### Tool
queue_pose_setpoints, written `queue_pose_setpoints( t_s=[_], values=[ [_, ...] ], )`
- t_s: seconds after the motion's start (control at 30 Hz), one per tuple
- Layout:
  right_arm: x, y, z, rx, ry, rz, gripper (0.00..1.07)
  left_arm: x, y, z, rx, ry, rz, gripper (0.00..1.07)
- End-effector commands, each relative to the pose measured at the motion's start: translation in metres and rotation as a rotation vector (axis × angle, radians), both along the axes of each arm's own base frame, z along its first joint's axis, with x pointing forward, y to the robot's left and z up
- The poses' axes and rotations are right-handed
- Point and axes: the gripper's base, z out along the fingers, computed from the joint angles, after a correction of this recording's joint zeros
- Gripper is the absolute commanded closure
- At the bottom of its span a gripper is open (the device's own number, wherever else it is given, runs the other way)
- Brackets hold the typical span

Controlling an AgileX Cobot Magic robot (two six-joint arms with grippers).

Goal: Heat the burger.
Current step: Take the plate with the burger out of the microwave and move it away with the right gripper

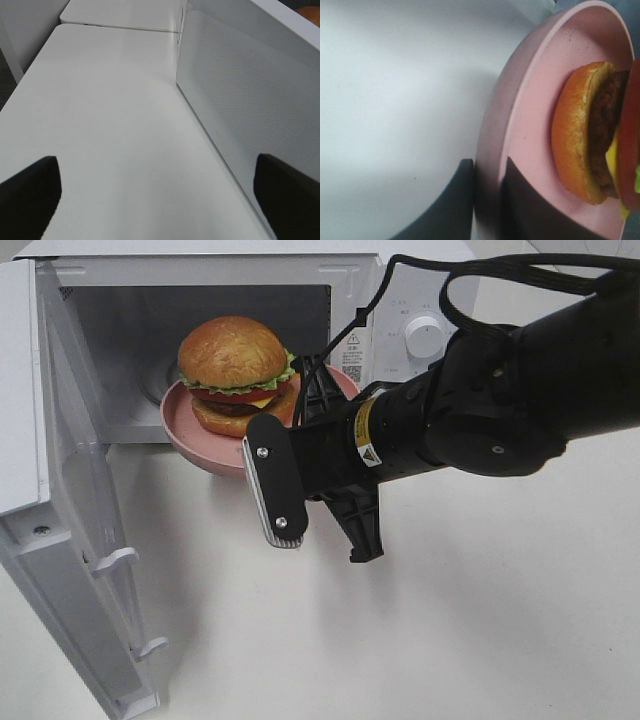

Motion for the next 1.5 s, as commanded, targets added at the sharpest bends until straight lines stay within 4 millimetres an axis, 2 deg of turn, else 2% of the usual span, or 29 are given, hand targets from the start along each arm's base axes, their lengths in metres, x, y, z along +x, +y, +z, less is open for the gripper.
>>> queue_pose_setpoints(
  t_s=[0.03, 0.4, 0.53, 1.07, 1.13, 1.23, 1.5],
  values=[
    [-0.009, -0.003, 0.018, 0.06, -0.061, 0.052, 1.07, -0.003, 0.0, 0.0, 0.002, -0.024, 0.003, 0.04],
    [-0.027, -0.02, 0.023, 0.061, -0.064, 0.054, 1.07, -0.003, 0.0, 0.0, 0.002, -0.024, 0.003, 0.04],
    [-0.042, -0.035, 0.025, 0.053, -0.065, 0.058, 1.07, -0.003, 0.0, 0.0, 0.002, -0.024, 0.003, 0.04],
    [-0.078, -0.075, 0.031, -0.007, -0.074, 0.03, 1.07, -0.003, 0.0, 0.0, 0.002, -0.024, 0.003, 0.04],
    [-0.088, -0.087, 0.034, -0.014, -0.082, 0.014, 1.07, -0.003, 0.0, 0.0, 0.002, -0.024, 0.003, 0.04],
    [-0.09, -0.089, 0.034, -0.016, -0.083, 0.008, 1.07, -0.003, 0.0, 0.0, 0.002, -0.024, 0.003, 0.04],
    [-0.106, -0.112, 0.041, -0.024, -0.095, -0.064, 1.07, -0.003, 0.0, 0.0, 0.002, -0.024, 0.003, 0.04]
  ],
)
